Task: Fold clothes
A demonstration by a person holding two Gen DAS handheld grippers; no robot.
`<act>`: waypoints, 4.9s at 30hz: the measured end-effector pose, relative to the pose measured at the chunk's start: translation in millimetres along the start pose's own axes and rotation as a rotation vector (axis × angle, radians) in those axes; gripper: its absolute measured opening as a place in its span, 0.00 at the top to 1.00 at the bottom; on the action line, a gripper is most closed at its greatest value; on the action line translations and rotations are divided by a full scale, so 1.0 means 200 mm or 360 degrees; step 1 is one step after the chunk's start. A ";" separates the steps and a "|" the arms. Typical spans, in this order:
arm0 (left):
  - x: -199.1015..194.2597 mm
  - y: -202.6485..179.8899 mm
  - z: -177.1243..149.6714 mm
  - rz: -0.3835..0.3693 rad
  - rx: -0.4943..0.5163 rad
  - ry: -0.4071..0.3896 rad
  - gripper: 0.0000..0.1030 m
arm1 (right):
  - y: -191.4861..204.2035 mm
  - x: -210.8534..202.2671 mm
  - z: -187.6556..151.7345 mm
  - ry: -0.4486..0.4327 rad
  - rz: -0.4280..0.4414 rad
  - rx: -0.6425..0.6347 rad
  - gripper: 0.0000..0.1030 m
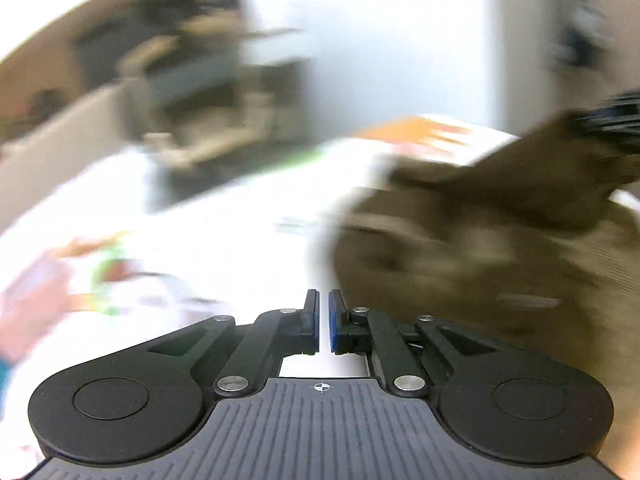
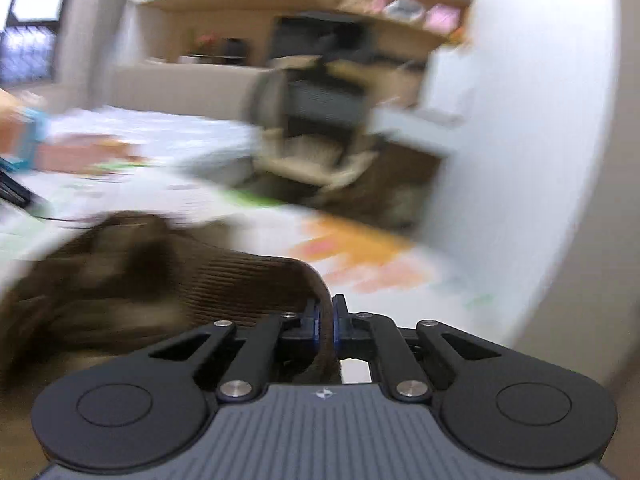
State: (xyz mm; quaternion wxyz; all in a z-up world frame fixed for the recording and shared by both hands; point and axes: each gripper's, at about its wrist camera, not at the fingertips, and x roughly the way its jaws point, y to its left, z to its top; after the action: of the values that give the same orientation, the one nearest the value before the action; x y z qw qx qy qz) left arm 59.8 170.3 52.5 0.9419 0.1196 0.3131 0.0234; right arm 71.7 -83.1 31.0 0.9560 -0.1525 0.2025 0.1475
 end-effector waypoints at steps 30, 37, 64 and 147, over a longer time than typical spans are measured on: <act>-0.05 -0.01 0.01 -0.0132 0.0044 -0.0013 0.87 | -0.07 0.39 0.22 0.0127 0.0092 0.0231 0.36; 0.21 0.79 -0.05 0.0478 -0.0443 0.0083 0.86 | 0.05 0.66 0.26 0.0270 0.0427 0.0540 0.35; 0.27 0.64 -0.16 0.0031 -0.0688 0.0113 0.06 | 0.02 0.62 0.15 0.0165 0.0170 0.0272 0.11; -0.42 -0.07 -0.32 -0.0397 -0.0077 0.0088 0.00 | 0.06 -0.42 -0.46 0.0090 0.0020 -0.0142 0.00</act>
State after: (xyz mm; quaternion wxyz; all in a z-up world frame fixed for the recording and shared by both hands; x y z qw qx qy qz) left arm -46.2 159.7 47.7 0.9310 0.0562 0.3509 -0.0832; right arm -37.3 -123.1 -14.9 0.9412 -0.1977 0.2235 0.1581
